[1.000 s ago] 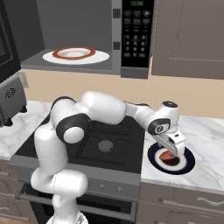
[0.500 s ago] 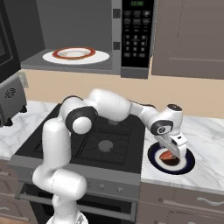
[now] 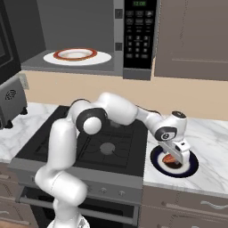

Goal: Pick the sweet potato from the counter and place it in the microwave. Then turn on the microwave.

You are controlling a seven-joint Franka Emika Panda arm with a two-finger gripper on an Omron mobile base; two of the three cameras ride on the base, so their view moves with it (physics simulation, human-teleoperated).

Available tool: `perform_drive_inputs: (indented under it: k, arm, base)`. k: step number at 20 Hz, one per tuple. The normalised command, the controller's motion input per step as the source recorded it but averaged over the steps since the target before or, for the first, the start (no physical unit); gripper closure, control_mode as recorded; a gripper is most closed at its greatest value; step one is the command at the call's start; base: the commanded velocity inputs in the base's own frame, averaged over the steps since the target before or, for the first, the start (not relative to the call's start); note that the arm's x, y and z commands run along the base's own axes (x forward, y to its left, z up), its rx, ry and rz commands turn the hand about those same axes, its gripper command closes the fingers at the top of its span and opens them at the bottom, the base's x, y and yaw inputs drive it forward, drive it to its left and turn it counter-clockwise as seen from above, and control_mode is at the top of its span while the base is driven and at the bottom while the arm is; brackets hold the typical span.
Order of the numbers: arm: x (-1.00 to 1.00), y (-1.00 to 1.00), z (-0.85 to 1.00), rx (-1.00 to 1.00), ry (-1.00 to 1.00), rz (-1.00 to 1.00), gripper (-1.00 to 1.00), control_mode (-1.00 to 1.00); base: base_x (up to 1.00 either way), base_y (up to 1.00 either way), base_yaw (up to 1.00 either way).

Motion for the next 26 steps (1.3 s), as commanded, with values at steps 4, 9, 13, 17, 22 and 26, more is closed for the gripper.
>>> perform_drive_inputs:
  k: [4,9,13,17,22,26]
  arm:
    - [0.02,-0.01,-0.11,0.00,0.00,0.00,1.00,-1.00]
    - [0.00,-0.01,0.00,0.00,-0.01,0.00,1.00,-1.00]
    - [-0.20,0.27,0.60,0.00,-0.13,0.00,1.00,-1.00]
    - [-0.31,0.72,0.93,-0.02,-0.18,0.00,1.00,-1.00]
    - [-0.38,0.89,0.89,-0.10,-0.16,0.00,1.00,-1.00]
    - [-0.55,0.91,0.86,-0.16,-0.14,0.00,1.00,-1.00]
  base:
    - [0.00,0.00,0.00]
    - [0.00,0.00,0.00]
    - [0.00,0.00,0.00]
    - [0.00,0.00,0.00]
    - [0.00,0.00,0.00]
    - [0.00,0.00,0.00]
